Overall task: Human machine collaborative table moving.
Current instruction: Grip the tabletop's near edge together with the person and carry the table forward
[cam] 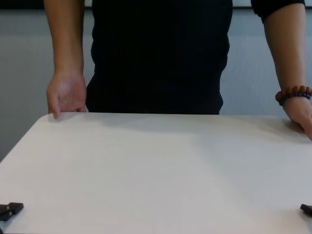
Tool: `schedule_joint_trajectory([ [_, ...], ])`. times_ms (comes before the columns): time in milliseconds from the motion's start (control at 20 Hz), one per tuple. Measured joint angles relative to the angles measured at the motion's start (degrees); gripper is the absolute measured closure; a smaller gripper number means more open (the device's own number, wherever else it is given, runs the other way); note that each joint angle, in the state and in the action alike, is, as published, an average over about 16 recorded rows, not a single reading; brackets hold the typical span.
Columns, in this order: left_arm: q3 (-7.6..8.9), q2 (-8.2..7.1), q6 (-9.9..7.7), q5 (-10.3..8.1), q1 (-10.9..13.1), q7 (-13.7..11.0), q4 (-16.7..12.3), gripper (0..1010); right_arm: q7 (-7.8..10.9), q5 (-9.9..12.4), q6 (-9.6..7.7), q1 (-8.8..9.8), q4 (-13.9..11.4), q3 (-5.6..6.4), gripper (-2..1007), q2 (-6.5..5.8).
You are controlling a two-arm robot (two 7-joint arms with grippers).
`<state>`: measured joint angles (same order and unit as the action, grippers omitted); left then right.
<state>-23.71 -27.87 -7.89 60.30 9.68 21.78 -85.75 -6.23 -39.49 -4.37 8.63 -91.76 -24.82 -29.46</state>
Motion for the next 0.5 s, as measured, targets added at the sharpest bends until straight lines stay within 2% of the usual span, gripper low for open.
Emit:
schedule_joint_trajectory([
  [300,0.14,-0.30,-0.61,2.29,0.58,-0.16,-1.49,734,0.03,-0.78,0.05,0.76,-0.89,0.90,640,0.12],
  [500,0.42,-0.62,-0.92,3.50,1.00,-0.75,-3.00,734,0.72,-1.17,-0.03,1.34,-2.00,1.67,641,-0.14],
])
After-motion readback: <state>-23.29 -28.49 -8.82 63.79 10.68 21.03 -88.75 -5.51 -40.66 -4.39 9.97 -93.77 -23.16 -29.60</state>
